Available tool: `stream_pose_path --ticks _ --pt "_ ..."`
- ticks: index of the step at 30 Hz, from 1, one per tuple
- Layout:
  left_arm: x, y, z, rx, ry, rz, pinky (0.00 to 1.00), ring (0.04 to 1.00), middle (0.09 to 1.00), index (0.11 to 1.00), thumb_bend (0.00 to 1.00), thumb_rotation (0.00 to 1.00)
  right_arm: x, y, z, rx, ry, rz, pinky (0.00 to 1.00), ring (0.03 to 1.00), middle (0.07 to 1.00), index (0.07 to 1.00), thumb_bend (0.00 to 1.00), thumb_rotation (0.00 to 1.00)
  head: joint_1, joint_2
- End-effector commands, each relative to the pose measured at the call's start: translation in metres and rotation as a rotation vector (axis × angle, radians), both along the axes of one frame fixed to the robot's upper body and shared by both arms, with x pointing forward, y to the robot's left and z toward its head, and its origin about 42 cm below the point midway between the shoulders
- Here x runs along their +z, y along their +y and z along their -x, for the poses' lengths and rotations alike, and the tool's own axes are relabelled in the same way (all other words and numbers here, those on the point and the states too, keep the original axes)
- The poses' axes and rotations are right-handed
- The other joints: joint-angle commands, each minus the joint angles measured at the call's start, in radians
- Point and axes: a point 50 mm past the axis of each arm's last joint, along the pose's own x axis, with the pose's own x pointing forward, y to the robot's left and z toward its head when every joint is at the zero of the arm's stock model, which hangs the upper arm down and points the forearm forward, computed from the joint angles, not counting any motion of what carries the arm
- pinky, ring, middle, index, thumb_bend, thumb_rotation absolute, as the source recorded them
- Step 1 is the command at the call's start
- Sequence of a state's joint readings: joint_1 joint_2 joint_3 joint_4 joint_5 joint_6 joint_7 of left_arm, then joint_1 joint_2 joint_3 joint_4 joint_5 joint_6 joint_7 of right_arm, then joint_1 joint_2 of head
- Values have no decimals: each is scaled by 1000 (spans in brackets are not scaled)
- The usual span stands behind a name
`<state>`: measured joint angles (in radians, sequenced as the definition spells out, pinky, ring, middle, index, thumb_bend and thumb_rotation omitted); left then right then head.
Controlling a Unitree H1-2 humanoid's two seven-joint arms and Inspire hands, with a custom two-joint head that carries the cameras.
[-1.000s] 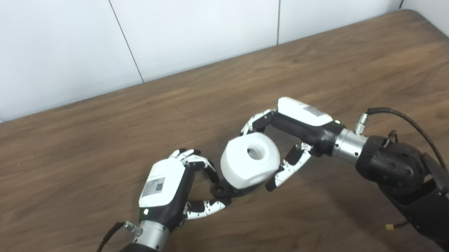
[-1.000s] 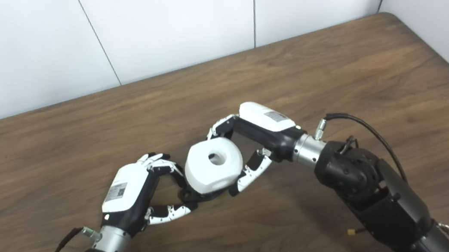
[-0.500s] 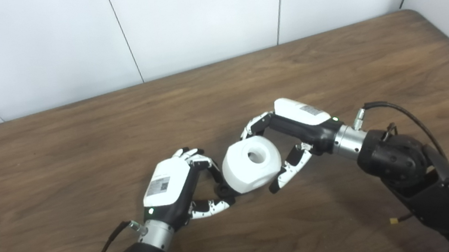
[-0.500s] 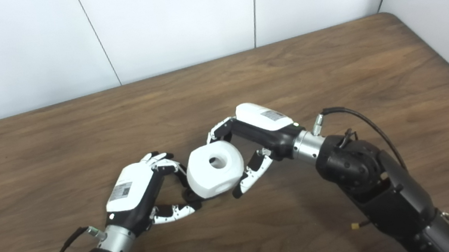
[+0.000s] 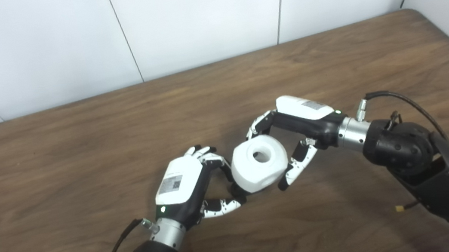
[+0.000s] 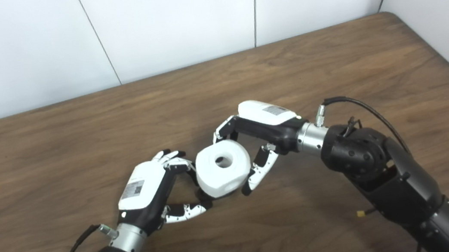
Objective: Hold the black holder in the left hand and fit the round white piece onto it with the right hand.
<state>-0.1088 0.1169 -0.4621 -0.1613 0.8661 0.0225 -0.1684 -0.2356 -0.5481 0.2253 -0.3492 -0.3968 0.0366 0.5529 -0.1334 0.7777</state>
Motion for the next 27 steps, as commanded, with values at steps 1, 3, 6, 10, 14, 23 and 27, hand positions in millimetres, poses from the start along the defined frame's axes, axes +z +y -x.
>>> stream_pose_path --ticks 1,3,6,10,14,23,27 --pt "13 -5 -4 -10 -57 26 960 879 708 488 522 75 26 -4 -7 21 -83 23 632 713 668 482 520 131 -5 -1" --pt "13 -7 -4 -11 -57 28 960 881 710 488 522 75 31 -5 -9 25 -91 35 635 711 666 481 520 132 -8 -2" --pt "13 -10 -5 -12 -55 36 962 881 709 488 522 75 36 -8 -10 30 -99 52 632 708 664 481 520 132 -8 -3" --pt "13 -12 -5 -10 -54 42 964 883 710 488 522 76 42 -10 -11 41 -116 75 628 700 661 481 521 132 -8 -2" --pt "13 -13 -4 -9 -51 48 963 882 708 488 522 76 45 -11 -12 44 -124 83 619 697 661 481 521 131 -9 -3" --pt "14 -13 -5 -4 -50 62 967 881 709 488 522 75 44 -11 -10 51 -118 85 611 694 661 481 521 131 -8 3" --pt "15 -11 -4 -2 -55 63 965 880 708 488 522 75 38 -11 -7 52 -96 70 617 699 661 481 520 131 -1 14"
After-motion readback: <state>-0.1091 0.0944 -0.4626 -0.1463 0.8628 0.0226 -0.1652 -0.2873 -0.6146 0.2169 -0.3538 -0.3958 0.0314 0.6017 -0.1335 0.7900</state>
